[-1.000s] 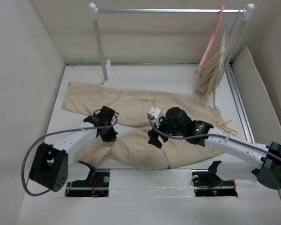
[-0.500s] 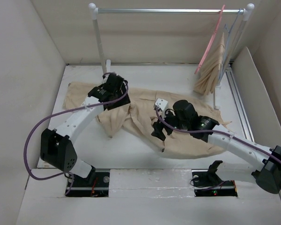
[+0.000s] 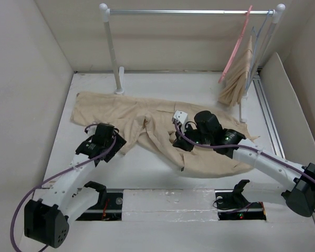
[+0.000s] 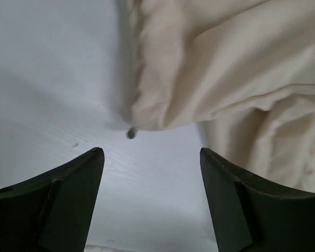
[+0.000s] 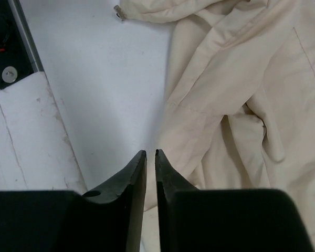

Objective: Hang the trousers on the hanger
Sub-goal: Flatten out the trousers at the center of the board.

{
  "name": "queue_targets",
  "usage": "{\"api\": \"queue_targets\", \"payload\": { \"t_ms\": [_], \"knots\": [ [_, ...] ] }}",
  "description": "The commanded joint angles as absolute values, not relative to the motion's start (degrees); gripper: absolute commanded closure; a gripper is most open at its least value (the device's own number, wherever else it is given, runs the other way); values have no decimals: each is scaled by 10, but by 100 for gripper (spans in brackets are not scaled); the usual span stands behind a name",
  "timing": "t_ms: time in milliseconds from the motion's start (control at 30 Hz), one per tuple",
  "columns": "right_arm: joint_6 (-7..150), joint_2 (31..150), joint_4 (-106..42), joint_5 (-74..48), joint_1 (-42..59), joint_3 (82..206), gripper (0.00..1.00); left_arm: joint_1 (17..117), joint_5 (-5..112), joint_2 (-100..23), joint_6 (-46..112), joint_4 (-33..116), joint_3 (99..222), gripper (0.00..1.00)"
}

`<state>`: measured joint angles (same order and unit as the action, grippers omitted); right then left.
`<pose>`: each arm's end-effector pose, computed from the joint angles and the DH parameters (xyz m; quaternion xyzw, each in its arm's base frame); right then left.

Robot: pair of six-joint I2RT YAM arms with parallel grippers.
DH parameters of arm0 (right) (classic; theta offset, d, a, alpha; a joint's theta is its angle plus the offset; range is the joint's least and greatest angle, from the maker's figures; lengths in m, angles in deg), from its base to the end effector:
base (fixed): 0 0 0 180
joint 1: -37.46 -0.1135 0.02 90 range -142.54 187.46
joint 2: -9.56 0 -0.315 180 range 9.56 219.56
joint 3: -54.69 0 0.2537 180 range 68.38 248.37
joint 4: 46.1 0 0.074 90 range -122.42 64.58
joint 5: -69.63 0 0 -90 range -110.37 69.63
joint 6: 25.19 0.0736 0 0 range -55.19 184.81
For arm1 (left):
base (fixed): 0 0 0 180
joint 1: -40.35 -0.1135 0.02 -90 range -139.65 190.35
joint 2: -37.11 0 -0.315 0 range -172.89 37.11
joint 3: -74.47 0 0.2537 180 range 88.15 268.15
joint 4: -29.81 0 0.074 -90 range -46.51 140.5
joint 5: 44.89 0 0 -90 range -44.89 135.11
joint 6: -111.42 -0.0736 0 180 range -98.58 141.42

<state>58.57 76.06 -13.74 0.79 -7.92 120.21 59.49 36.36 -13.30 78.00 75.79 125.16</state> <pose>0.1688 0.2089 0.3196 -0.4552 0.7410 0.3085 0.3854 0.1694 -0.0469 0.2525 -0.3236 0.8654 -0.1749 0.3402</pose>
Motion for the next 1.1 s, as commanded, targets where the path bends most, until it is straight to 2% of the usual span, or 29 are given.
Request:
{"api": "queue_targets", "payload": {
  "t_ms": [0, 33, 67, 100, 200, 267, 367, 467, 533, 600, 633, 733, 767, 867, 1000, 1067],
  "knots": [
    [581, 743, -143, 14, -76, 1230, 65, 596, 409, -148, 848, 683, 1189, 23],
    [581, 741, -143, 14, -76, 1230, 65, 596, 409, -148, 848, 683, 1189, 23],
    [581, 738, -141, 13, -76, 1230, 56, 596, 417, -167, 848, 653, 1184, 24],
    [582, 736, -136, 12, -76, 1230, 53, 596, 426, -182, 853, 649, 1181, 27],
    [581, 728, -125, 7, -76, 1224, 50, 596, 411, -226, 868, 635, 1173, 36],
    [583, 725, -123, 6, -76, 1220, 50, 596, 401, -235, 880, 615, 1166, 38],
    [586, 718, -117, 3, -76, 1211, 49, 596, 392, -240, 906, 584, 1142, 50],
    [588, 708, -114, -3, -76, 1205, 49, 596, 393, -252, 916, 569, 1128, 64],
    [590, 707, -116, -6, -71, 1203, 49, 596, 392, -260, 910, 569, 1128, 79],
    [589, 707, -113, -8, -65, 1204, 48, 596, 378, -264, 894, 582, 1144, 100],
    [588, 707, -111, -7, -59, 1205, 46, 596, 367, -261, 885, 609, 1157, 100],
    [588, 705, -89, -11, -53, 1210, 33, 596, 314, -233, 832, 676, 1249, 100],
    [591, 704, -63, -17, -47, 1210, 26, 596, 277, -209, 816, 728, 1281, 100],
    [599, 690, 6, -45, -47, 1208, 18, 596, 190, -153, 758, 831, 1418, 100],
    [647, 628, 73, -98, -40, 1168, 16, 596, 35, -103, 763, 980, 1598, 100],
    [693, 595, 99, -146, -20, 1150, 17, 596, -5, -69, 753, 996, 1622, 100]
  ]
}}
